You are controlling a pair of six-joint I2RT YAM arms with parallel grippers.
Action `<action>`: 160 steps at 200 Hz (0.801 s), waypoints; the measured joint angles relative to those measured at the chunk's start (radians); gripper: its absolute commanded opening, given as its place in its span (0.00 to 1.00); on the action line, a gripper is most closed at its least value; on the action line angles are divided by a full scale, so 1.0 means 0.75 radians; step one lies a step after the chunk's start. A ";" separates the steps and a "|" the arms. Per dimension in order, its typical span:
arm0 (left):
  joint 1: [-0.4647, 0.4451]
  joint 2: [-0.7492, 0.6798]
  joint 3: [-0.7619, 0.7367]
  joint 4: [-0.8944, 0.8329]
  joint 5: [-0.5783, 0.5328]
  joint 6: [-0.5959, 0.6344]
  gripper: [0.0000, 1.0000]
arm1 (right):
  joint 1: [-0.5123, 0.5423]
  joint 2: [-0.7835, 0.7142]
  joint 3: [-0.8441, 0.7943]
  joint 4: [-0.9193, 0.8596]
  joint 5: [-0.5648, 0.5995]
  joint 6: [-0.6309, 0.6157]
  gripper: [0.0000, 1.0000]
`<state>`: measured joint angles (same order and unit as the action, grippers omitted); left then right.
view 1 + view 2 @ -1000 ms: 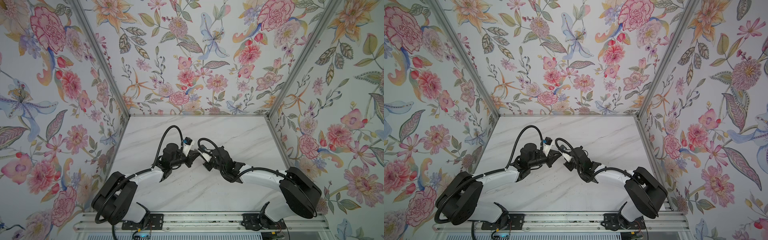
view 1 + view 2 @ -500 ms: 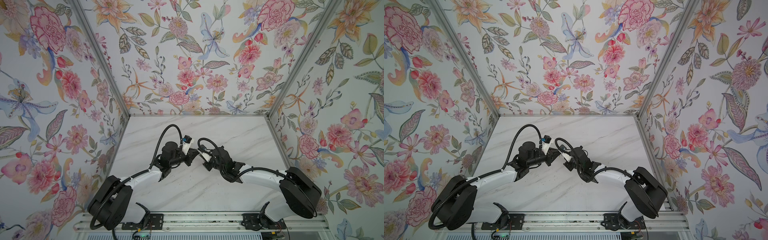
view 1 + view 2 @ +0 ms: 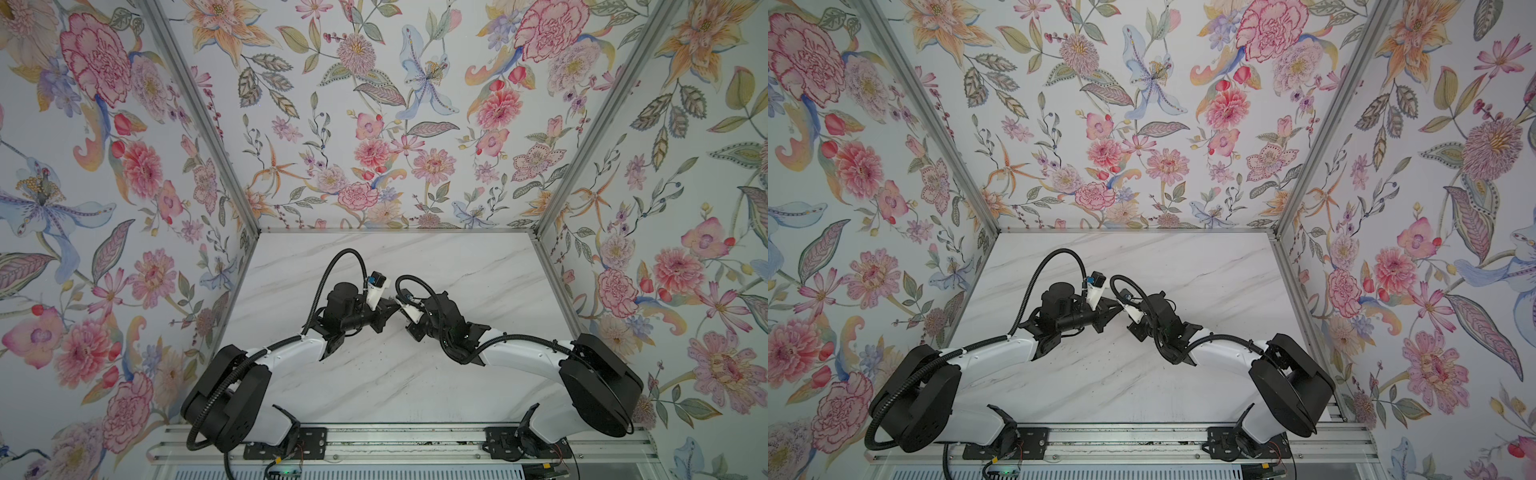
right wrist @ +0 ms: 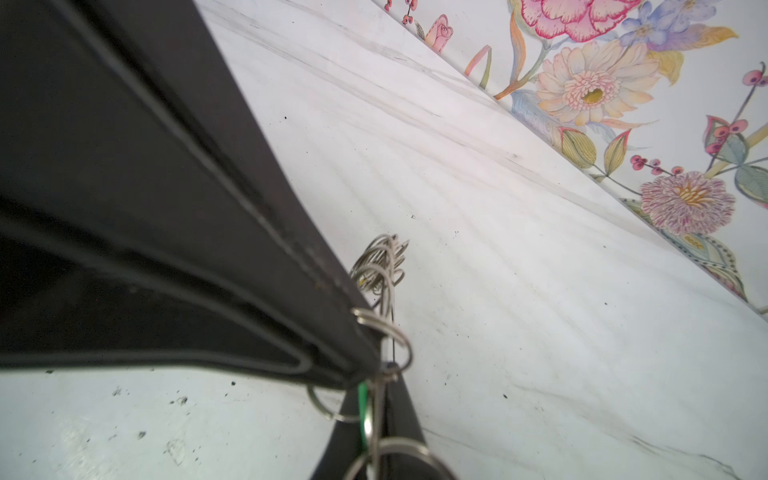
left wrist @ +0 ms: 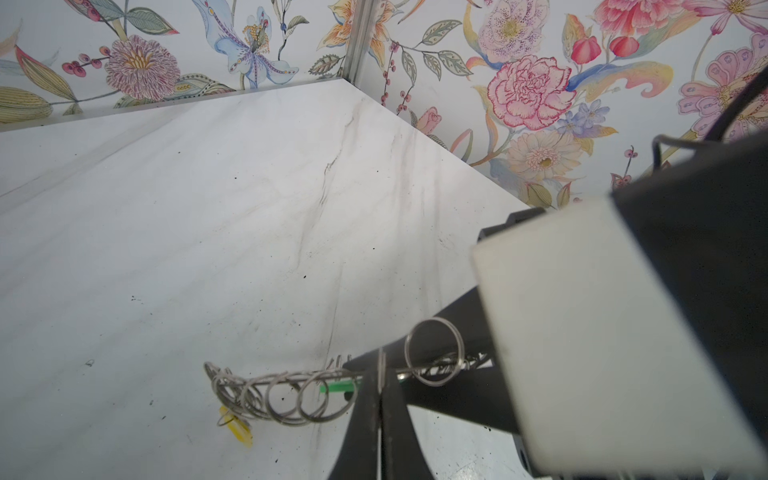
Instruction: Remove the keys from the keyring
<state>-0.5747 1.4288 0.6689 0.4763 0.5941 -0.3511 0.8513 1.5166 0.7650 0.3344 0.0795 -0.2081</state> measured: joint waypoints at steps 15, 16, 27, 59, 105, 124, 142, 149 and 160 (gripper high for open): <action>0.000 0.000 0.003 -0.008 0.001 0.001 0.00 | 0.000 0.000 0.000 -0.002 -0.001 0.000 0.00; 0.000 0.000 0.003 -0.008 0.001 0.001 0.00 | 0.000 0.000 0.000 -0.002 -0.001 0.000 0.00; 0.000 0.000 0.006 -0.016 0.001 0.002 0.08 | 0.000 0.000 0.000 -0.002 -0.001 0.000 0.00; 0.000 -0.003 0.022 -0.032 -0.006 0.010 0.14 | -0.001 0.003 0.002 -0.002 -0.004 0.000 0.00; 0.001 -0.015 0.023 -0.026 -0.018 0.011 0.04 | -0.001 0.008 0.017 -0.004 -0.007 0.000 0.00; 0.001 -0.015 0.023 -0.026 -0.020 0.011 0.00 | -0.001 0.009 0.017 -0.004 -0.007 0.000 0.00; 0.001 -0.015 0.023 -0.027 -0.021 0.012 0.00 | -0.001 0.009 0.017 -0.006 -0.007 0.000 0.00; 0.001 -0.015 0.023 -0.031 -0.021 0.017 0.00 | -0.001 0.009 0.017 -0.007 -0.007 0.000 0.00; 0.000 -0.016 0.028 -0.049 -0.025 0.031 0.00 | -0.001 0.011 0.017 -0.009 -0.007 0.000 0.00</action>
<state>-0.5747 1.4166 0.6903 0.4397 0.5755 -0.3283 0.8505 1.5246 0.7780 0.3279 0.0742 -0.2081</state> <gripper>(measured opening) 0.050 0.084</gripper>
